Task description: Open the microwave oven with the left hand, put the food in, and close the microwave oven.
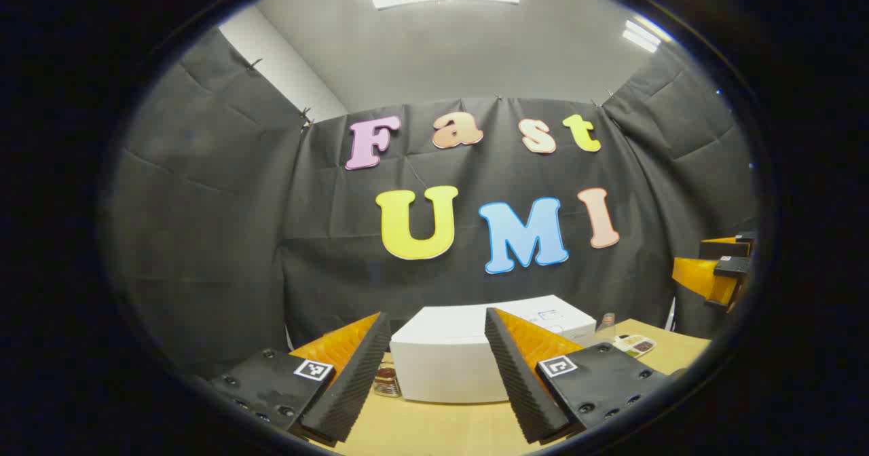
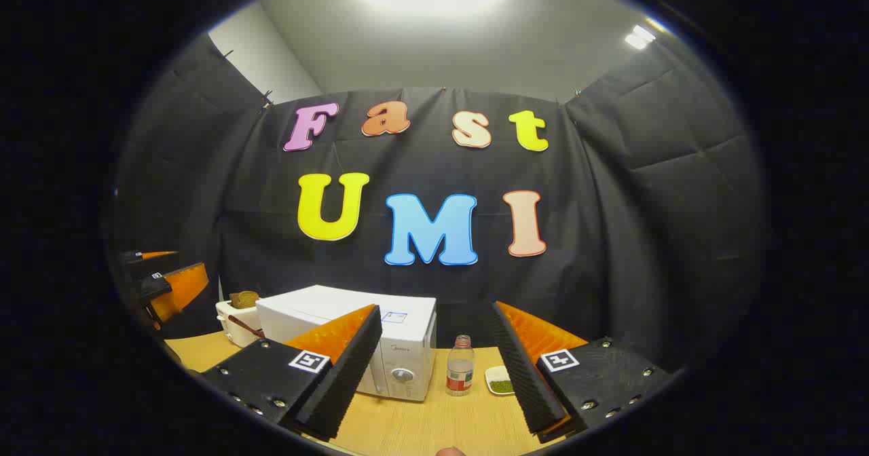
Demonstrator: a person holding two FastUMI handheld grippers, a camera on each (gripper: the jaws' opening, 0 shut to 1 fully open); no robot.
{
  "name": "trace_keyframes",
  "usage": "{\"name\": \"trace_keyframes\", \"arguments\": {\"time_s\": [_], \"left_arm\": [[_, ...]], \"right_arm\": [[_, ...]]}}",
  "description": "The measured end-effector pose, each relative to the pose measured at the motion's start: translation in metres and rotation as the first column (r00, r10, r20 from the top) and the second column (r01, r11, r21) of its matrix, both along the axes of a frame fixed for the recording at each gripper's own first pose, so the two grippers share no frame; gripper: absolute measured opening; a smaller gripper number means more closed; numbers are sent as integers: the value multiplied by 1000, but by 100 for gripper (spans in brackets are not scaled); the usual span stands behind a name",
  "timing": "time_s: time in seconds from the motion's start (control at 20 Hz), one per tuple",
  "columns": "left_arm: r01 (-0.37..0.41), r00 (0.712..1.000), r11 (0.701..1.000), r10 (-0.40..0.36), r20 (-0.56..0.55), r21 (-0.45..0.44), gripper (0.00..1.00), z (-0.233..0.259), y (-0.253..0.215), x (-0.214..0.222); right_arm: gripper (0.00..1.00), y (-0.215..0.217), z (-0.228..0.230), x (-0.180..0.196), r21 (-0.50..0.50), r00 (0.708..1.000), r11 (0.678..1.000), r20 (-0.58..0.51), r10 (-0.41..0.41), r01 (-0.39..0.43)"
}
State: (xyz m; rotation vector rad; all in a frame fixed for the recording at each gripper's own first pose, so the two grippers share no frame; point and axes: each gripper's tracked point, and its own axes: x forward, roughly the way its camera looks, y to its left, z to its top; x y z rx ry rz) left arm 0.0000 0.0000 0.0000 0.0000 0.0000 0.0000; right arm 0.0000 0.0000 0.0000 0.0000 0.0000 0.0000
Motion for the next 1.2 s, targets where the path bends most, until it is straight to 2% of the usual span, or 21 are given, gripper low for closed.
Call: {"name": "trace_keyframes", "arguments": {"time_s": [0.9,1.2], "left_arm": [[0,1000,1000,0,-7,2,95,-4,-10,7],[19,1000,1000,-19,-4,-9,94,-6,-19,14]], "right_arm": [[97,-6,-8,5,19,1000,1000,-19,3,-3],[97,-16,-13,5,24,999,999,-25,-31,31]]}}
